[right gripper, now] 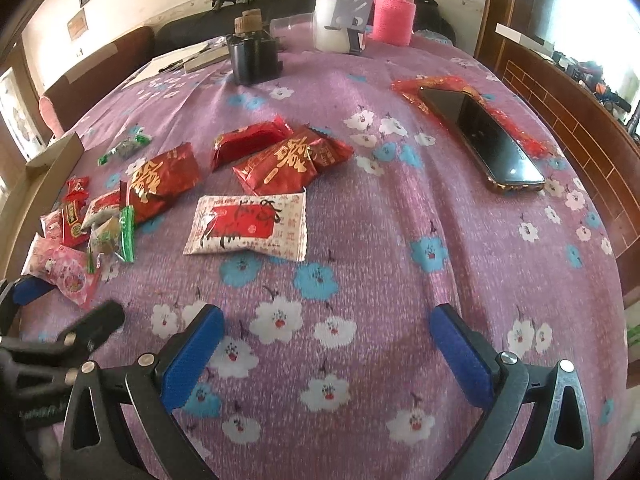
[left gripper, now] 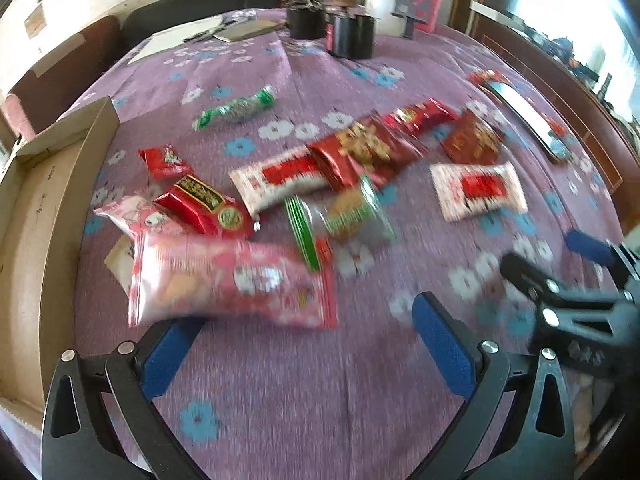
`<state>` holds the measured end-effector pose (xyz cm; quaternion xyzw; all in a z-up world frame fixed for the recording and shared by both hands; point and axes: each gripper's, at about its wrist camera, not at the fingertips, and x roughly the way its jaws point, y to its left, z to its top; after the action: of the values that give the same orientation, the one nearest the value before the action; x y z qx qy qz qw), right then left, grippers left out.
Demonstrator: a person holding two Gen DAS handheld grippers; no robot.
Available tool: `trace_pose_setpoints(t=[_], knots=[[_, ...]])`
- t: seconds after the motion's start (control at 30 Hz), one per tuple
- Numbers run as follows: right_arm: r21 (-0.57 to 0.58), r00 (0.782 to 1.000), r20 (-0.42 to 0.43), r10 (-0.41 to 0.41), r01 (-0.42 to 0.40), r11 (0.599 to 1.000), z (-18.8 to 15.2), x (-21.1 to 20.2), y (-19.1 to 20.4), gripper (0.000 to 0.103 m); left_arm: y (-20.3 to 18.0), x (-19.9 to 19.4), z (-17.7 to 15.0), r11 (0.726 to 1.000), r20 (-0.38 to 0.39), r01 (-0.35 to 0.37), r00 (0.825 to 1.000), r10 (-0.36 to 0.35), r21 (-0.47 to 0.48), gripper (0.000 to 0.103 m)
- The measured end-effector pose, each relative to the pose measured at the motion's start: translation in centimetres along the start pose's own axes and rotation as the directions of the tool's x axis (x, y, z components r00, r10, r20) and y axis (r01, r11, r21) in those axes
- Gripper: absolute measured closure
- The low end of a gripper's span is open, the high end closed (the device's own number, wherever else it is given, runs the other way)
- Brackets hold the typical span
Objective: Organize snacks
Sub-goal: 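Move the right tool to the pink cartoon candy bar and grasp it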
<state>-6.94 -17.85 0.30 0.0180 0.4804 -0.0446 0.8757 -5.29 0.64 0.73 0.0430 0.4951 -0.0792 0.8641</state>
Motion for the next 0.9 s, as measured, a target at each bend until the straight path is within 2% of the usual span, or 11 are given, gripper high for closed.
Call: trace_pose_setpoints(t=[0.1,0.2,0.37,0.43,0.57,0.67,0.77,0.8,0.9], knots=[[0.008,1.000,0.001,-0.008,0.008,1.000,-0.2,-0.2,0.1,0.000,0.5,-2.1,-0.9,0.999,0.052,0.043,0.998,-0.043,0.001,0.000],[0.015,1.000,0.000,-0.012,0.012,1.000,-0.4,-0.4,0.0,0.000,1.4,-5.0,-1.5,0.995,0.129,0.096,0.987,-0.097,0.010,0.000],[0.025,1.000,0.026,-0.009,0.008,1.000,-1.3,-1.7,-0.1,0.003,5.3,-8.1,-1.9,0.990,0.243,0.140,0.961,-0.129,-0.025,0.000],[0.025,0.998,0.062,-0.001,0.000,1.000,-1.6,-2.7,0.0,0.003,7.2,-7.8,-1.5,0.991,0.245,0.125,0.963,-0.108,-0.052,0.000],[0.029,0.993,0.119,0.004,-0.007,1.000,-2.0,-4.5,0.2,0.003,11.1,-6.9,-1.5,0.987,0.205,0.059,0.978,-0.028,-0.148,0.000],[0.040,0.989,0.146,0.013,-0.019,0.999,-2.0,-5.4,0.3,0.003,13.0,-6.2,-2.8,0.984,0.175,-0.055,0.981,0.085,-0.170,0.000],[0.038,0.986,0.167,0.012,-0.019,0.999,-1.8,-6.0,0.7,0.003,14.4,-5.8,-4.2,0.965,0.156,-0.207,0.960,0.232,-0.159,0.000],[0.036,0.985,0.172,0.013,-0.020,0.999,-1.7,-6.1,0.8,0.003,15.0,-5.6,-4.7,0.950,0.144,-0.271,0.945,0.293,-0.155,0.000],[0.031,0.983,0.184,0.026,-0.032,0.999,-1.5,-6.5,1.2,0.003,16.5,-5.4,-5.8,0.942,0.128,-0.299,0.939,0.319,-0.152,0.000]])
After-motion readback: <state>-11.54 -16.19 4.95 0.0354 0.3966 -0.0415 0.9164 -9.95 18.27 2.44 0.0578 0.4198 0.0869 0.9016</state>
